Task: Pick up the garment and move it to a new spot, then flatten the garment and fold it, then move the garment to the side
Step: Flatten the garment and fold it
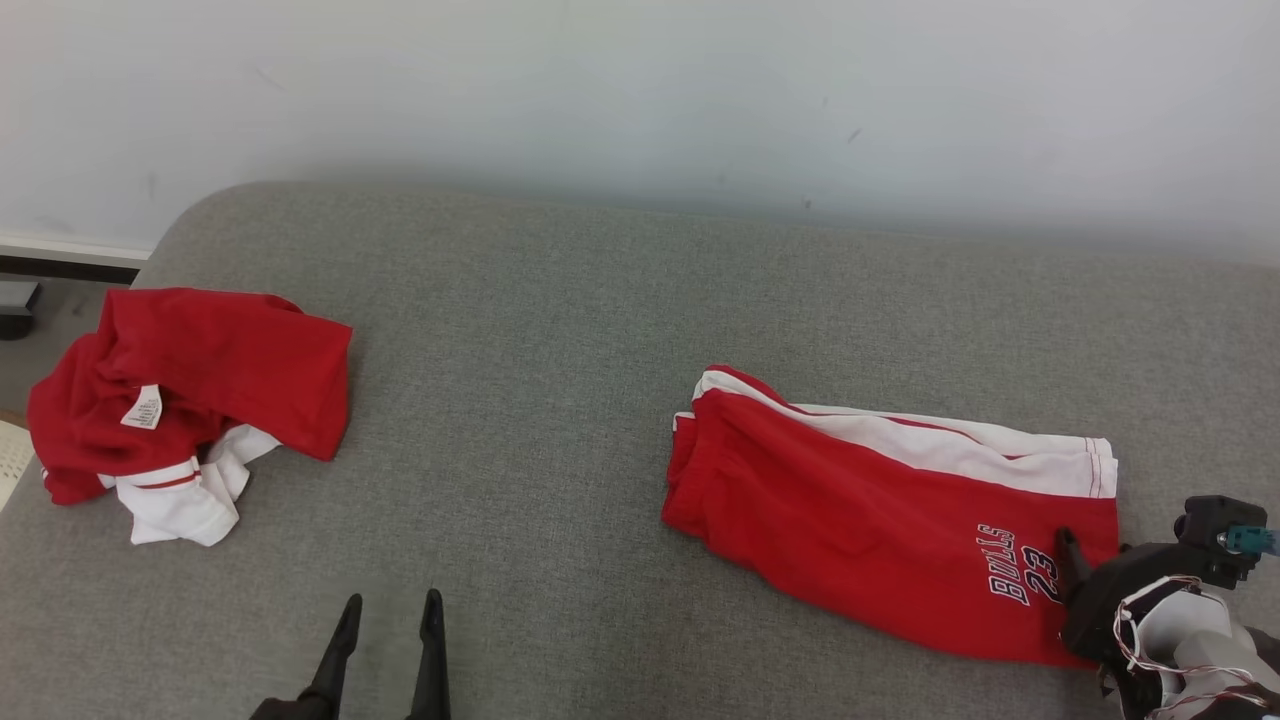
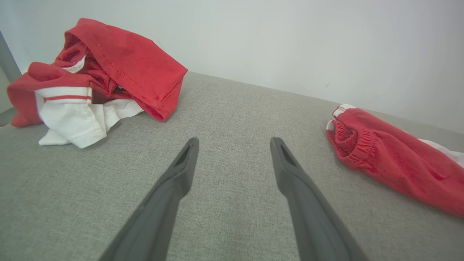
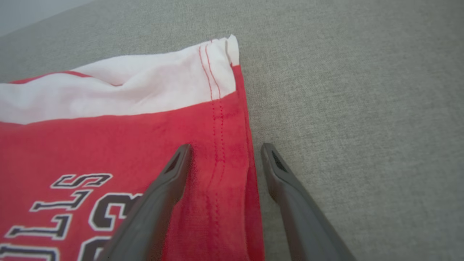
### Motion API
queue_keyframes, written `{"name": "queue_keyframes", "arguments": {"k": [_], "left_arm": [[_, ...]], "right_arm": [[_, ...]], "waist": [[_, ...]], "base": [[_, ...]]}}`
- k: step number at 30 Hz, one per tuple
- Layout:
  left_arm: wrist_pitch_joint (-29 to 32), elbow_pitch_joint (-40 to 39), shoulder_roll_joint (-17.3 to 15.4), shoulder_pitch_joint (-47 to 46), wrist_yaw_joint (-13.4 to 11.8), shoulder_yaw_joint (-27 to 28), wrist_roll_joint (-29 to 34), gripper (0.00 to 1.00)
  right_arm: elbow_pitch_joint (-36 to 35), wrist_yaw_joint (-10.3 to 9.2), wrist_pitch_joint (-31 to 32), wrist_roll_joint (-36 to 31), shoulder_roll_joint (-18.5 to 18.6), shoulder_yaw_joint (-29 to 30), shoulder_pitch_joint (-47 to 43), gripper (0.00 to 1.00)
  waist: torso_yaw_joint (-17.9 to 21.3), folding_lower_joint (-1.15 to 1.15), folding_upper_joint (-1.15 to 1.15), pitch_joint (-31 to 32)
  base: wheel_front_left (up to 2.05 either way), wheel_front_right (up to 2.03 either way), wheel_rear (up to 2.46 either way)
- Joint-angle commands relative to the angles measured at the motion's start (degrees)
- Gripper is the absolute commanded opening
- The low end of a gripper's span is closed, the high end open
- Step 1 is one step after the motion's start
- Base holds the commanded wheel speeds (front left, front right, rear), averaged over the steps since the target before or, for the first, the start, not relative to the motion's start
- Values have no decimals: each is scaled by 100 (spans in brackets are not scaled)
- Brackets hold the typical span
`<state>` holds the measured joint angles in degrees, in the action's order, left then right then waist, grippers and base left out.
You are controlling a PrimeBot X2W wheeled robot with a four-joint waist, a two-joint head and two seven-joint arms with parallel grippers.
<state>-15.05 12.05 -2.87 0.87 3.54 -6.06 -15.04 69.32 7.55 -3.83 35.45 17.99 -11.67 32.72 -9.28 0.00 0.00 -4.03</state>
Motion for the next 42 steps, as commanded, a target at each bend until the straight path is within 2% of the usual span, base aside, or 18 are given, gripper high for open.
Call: {"name": "queue_keyframes", "arguments": {"k": [1,4,5,7,13,22,26,30,37,42], "left_arm": [[-18,39,-3,-61,10,-27,150,100],[-18,120,-6,-80,32,-44,343,100],[-18,211,-4,-19,43,-29,443,100],[-18,263,-5,38,61,10,418,100],[-18,338,-4,186,90,108,395,100],[-18,363,-4,271,104,132,349,100],[-18,336,-4,286,88,177,326,100],[-18,321,-4,356,81,199,302,100],[-18,343,-4,380,83,165,298,100],[-18,354,-4,308,85,97,279,100]], "right_arm": [[121,-14,145,77,-167,-37,-130,100],[148,0,244,225,-312,-25,-150,100],[92,6,298,353,-388,-93,-271,35],[85,5,309,401,-402,-138,-315,2],[125,-8,86,458,-235,-208,-417,0],[192,-15,-282,478,425,-145,-293,0],[69,-15,-316,517,588,-192,-153,0],[-325,-14,-239,630,509,-337,-115,0],[-1764,-14,230,1293,285,-711,-297,0],[-2469,-14,642,1668,61,-945,-370,0]], "waist": [[-8,0,0,-4],[-23,0,0,24],[-43,0,0,124],[-43,0,0,182],[22,0,0,332],[141,0,0,424],[253,0,0,453],[357,0,0,489],[442,0,0,550],[361,0,0,568]], "base": [[0,0,0],[0,0,0],[0,0,0],[0,0,0],[0,0,0],[0,0,0],[0,0,0],[0,0,0],[0,0,0],[0,0,0]]}}
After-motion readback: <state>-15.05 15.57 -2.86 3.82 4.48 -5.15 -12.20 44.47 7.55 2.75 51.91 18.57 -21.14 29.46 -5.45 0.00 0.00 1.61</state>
